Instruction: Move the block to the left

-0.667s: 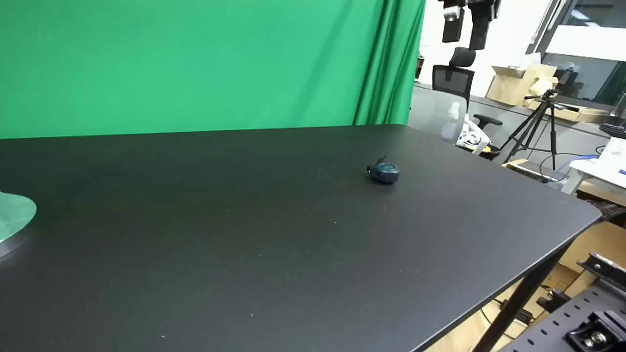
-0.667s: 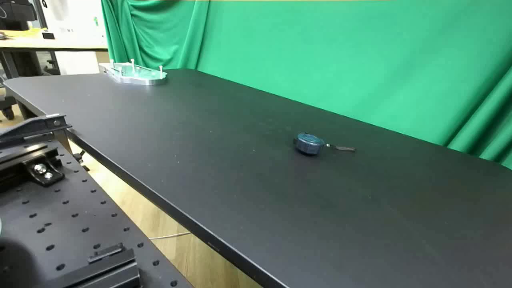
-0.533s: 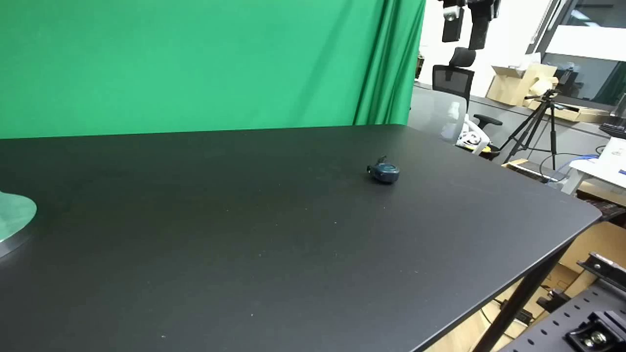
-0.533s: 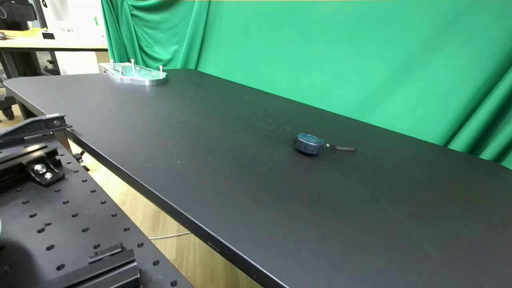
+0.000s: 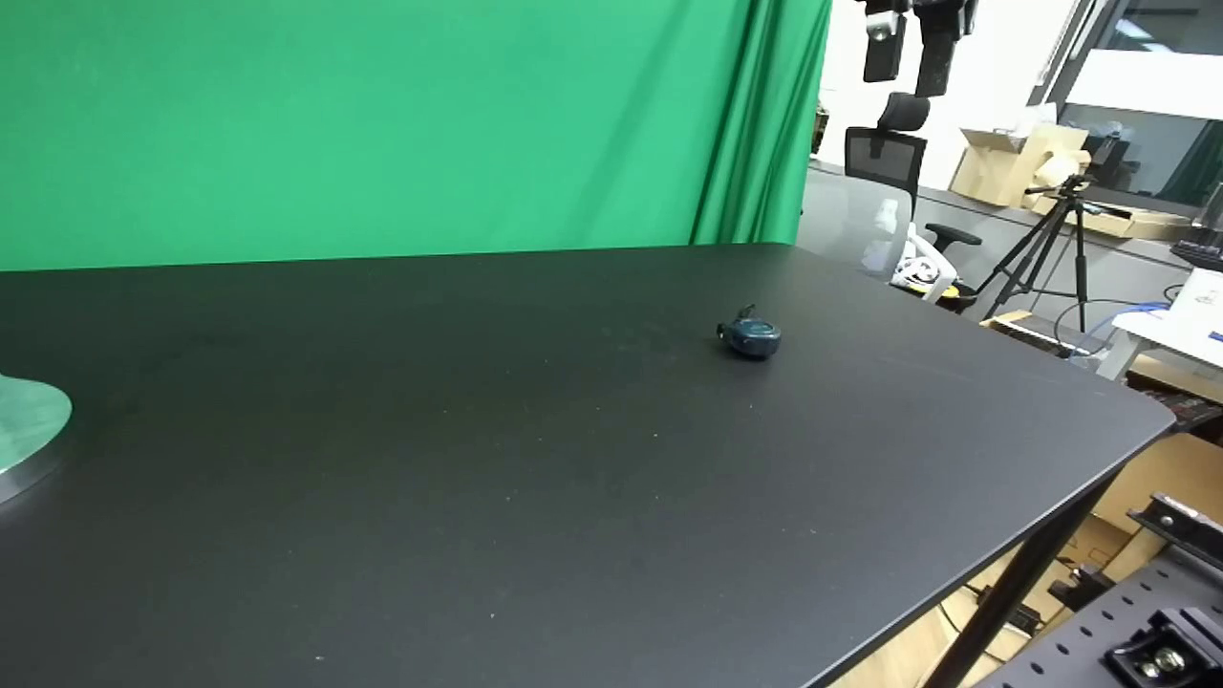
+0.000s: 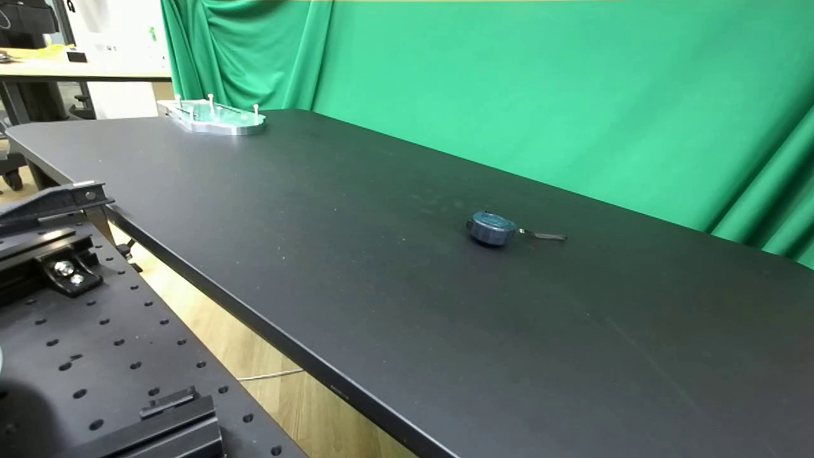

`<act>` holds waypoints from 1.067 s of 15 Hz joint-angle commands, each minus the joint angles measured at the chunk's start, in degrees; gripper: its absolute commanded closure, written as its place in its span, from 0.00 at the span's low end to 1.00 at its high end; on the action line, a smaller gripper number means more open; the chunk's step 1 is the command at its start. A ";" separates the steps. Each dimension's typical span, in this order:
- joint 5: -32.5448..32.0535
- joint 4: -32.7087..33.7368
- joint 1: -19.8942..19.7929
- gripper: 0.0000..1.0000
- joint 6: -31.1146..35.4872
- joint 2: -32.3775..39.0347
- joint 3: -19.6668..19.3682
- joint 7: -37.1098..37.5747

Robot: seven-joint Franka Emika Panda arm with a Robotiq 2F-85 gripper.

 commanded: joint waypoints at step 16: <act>-19.01 3.82 -4.81 0.00 38.03 17.40 0.65 16.25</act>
